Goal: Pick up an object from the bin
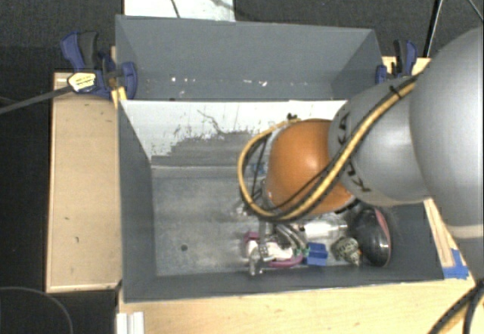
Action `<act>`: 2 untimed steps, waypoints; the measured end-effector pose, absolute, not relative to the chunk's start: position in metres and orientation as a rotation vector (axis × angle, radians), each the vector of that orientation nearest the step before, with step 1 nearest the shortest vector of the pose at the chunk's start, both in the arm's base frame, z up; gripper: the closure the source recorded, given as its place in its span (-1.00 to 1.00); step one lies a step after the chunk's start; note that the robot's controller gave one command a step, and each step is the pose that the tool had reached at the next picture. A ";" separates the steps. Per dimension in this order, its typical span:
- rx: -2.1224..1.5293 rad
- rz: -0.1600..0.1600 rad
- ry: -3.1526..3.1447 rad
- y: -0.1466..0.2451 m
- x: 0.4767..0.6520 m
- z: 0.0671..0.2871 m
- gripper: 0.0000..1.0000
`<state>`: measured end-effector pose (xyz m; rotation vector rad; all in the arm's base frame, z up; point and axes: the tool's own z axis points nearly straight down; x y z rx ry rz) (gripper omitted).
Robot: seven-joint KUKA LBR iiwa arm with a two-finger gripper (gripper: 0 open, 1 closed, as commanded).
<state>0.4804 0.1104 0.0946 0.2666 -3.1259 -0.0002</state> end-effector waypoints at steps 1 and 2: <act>0.157 0.000 -3.141 0.080 0.499 0.105 -1.00; 0.620 -0.001 -3.082 0.021 0.507 0.076 -1.00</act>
Offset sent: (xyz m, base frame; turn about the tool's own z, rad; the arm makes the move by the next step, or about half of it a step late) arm 0.0181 -0.0289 0.0103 0.0629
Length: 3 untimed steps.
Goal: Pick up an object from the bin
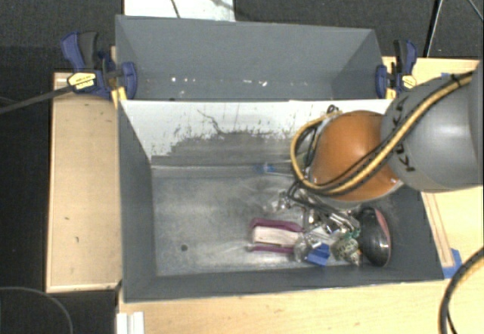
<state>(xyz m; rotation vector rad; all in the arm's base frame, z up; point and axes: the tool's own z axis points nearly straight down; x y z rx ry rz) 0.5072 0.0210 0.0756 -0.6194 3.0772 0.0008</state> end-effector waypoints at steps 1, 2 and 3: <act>-0.474 -0.002 3.085 0.033 0.484 0.074 -1.00; -0.472 0.000 3.081 0.034 0.485 0.075 1.00; -0.504 0.002 3.090 0.076 0.503 0.178 1.00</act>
Offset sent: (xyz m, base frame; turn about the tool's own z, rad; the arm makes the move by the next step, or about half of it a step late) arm -0.0286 0.0124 -0.0056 0.0902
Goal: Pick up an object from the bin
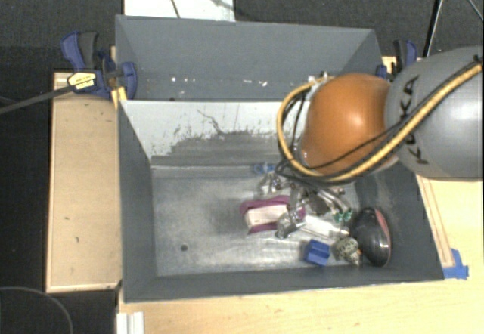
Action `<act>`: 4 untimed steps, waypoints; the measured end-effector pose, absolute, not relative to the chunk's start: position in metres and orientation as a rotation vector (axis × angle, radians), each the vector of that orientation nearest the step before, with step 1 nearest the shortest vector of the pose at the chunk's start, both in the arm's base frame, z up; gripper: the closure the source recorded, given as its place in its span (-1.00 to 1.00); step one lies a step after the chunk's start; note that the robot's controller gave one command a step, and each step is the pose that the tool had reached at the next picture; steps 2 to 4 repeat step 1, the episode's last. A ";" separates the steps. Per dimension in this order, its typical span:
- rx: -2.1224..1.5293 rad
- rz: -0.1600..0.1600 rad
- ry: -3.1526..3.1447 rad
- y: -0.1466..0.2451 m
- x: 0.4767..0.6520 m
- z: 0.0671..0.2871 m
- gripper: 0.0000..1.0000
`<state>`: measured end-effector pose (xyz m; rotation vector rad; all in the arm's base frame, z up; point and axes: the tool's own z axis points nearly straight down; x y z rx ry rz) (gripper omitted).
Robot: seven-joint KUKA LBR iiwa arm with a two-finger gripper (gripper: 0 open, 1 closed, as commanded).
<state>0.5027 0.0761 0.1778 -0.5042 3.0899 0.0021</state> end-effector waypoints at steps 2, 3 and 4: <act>-0.595 -0.003 3.073 0.050 0.518 0.303 1.00; -0.595 -0.003 3.073 0.050 0.518 0.303 1.00; -0.595 -0.003 3.073 0.050 0.518 0.303 1.00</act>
Offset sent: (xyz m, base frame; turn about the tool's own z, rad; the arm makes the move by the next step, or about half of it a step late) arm 0.0129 -0.0249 0.1200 -0.0620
